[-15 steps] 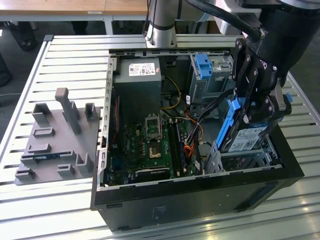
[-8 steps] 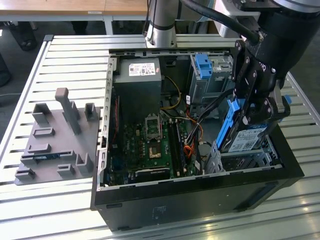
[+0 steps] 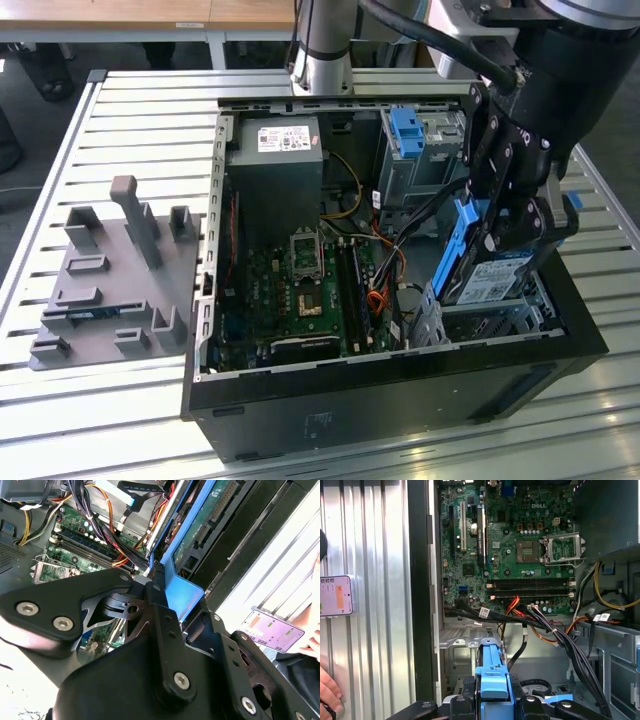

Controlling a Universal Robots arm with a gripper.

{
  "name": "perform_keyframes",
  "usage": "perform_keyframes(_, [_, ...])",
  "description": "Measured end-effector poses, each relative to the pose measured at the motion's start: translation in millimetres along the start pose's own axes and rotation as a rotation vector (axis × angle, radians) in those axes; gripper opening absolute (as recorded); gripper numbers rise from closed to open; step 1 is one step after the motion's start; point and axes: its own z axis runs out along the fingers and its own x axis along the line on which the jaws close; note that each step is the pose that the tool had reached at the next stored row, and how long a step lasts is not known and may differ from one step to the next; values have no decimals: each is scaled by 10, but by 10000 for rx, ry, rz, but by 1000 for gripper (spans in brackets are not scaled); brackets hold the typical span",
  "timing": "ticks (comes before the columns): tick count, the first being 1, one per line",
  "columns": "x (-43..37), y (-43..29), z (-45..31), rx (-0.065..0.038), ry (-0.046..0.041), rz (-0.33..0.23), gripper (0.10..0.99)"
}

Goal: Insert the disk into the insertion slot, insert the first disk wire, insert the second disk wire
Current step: 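Insert the disk into the insertion slot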

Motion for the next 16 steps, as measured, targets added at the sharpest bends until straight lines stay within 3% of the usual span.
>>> perform_keyframes(16, [0,1,36,0,1,1,369])
